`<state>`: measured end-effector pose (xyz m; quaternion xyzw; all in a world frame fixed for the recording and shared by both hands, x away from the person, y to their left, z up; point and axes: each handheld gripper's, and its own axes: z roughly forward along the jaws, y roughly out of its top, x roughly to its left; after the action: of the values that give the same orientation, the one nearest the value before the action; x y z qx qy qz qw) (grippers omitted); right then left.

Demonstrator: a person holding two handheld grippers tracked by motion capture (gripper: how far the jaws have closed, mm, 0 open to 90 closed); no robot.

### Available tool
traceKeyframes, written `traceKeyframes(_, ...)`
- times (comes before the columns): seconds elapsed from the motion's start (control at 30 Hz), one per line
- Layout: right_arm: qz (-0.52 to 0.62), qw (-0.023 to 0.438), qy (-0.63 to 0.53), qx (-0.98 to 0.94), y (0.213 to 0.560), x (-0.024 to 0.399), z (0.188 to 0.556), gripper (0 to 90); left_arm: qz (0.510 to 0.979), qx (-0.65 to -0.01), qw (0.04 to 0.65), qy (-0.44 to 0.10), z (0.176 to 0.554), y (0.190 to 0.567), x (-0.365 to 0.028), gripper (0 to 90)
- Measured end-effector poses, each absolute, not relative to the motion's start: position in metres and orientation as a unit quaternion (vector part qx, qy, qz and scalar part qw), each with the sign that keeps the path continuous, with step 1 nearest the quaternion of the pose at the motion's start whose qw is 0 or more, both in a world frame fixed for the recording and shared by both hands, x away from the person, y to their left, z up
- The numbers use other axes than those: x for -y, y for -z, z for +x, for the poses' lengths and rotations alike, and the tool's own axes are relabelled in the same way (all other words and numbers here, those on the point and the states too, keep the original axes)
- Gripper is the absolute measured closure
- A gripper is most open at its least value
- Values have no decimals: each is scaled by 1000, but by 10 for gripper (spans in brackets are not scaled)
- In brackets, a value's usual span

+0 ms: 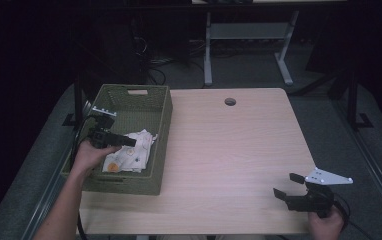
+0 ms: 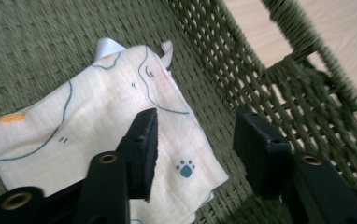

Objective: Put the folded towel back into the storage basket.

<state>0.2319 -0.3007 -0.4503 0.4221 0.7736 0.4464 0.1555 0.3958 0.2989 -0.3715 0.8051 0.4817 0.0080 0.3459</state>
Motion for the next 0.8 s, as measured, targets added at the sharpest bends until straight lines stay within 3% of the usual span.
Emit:
traceKeyframes(0.3,416,152,-447,-777,451,300,233,138,780,-480,402,-10,376,362,-295,419)
traceKeyframes(0.8,418,151,-438,-781,453,296,236,138,754,-472,457,-12,356,352,-291,419)
